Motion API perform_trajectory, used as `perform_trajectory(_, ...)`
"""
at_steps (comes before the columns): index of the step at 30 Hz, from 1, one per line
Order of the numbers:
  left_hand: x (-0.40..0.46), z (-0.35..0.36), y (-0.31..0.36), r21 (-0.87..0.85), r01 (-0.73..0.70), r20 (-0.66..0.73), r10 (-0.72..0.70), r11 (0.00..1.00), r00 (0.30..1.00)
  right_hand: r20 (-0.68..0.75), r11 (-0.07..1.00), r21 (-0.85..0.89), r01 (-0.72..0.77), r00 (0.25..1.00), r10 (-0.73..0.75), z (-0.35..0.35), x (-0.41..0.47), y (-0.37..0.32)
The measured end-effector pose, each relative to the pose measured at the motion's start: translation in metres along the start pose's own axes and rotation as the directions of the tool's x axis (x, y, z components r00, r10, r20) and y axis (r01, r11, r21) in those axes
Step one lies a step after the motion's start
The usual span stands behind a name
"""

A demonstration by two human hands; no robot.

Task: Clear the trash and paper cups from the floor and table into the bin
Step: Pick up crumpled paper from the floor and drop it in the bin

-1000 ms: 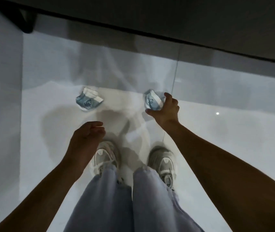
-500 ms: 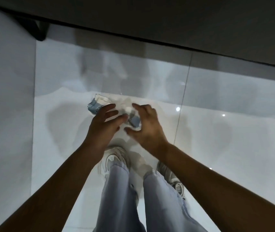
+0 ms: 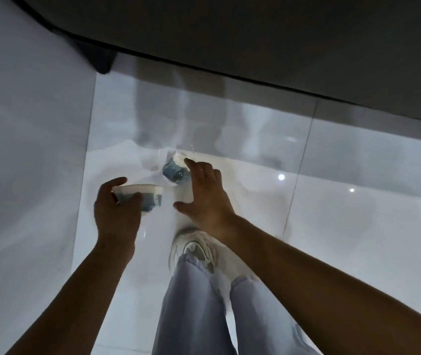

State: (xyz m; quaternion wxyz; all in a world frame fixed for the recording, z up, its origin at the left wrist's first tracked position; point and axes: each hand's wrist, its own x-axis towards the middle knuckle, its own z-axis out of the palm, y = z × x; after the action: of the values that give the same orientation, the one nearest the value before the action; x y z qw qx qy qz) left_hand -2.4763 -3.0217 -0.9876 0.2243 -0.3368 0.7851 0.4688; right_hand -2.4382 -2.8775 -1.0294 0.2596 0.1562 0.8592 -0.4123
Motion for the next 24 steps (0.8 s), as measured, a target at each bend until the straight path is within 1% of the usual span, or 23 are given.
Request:
perform_trajectory(2, 0.013, -0.011, -0.01, -0.006, -0.005, -0.085, 0.004, 1.0, 0.996, -0.015, 0.999, -0.045, 0.009, 1.0, -0.01, 0.011, 0.025, -0.002)
perform_trajectory(5, 0.027, -0.024, -0.025, 0.033, -0.047, -0.104, 0.05, 0.998, 0.993, 0.006, 0.982, -0.184, 0.042, 0.999, -0.042, 0.031, 0.056, -0.008)
perform_trajectory(7, 0.033, -0.031, -0.035, 0.056, -0.059, -0.13, 0.066, 0.997, 0.989, 0.035, 0.954, -0.296, 0.04, 0.999, -0.031, 0.042, 0.066, -0.007)
perform_trajectory(9, 0.035, -0.035, -0.043, 0.071, -0.052, -0.152, 0.063, 0.996, 0.986, 0.025, 0.916, -0.397, 0.052, 0.999, -0.046, 0.048, 0.068, -0.002)
perform_trajectory(11, 0.033, -0.039, -0.049, 0.078, -0.039, -0.155, 0.051, 0.996, 0.987, 0.024, 0.896, -0.439, 0.07, 0.998, -0.066, 0.051, 0.064, 0.003)
perform_trajectory(13, 0.027, -0.041, -0.051, 0.08, -0.036, -0.155, 0.048, 0.996, 0.987, 0.042, 0.906, -0.418, 0.069, 0.997, -0.057, 0.048, 0.055, 0.007)
perform_trajectory(16, 0.006, -0.044, -0.04, 0.077, -0.035, -0.14, 0.046, 0.996, 0.989, 0.038, 0.947, -0.321, 0.025, 0.999, -0.013, 0.027, 0.031, 0.003)
perform_trajectory(18, -0.014, -0.047, -0.024, 0.064, -0.024, -0.089, 0.03, 0.998, 0.996, 0.042, 0.967, -0.254, -0.013, 0.999, 0.025, 0.003, 0.007, -0.007)
perform_trajectory(21, -0.058, -0.053, 0.015, 0.029, 0.02, 0.016, -0.02, 0.999, 1.0, 0.015, 0.978, -0.201, -0.063, 0.998, 0.067, -0.044, -0.043, -0.03)
perform_trajectory(24, -0.113, -0.064, 0.069, 0.021, 0.006, 0.095, -0.008, 1.0, 0.995, -0.025, 0.987, -0.081, -0.137, 0.99, 0.135, -0.105, -0.103, -0.06)
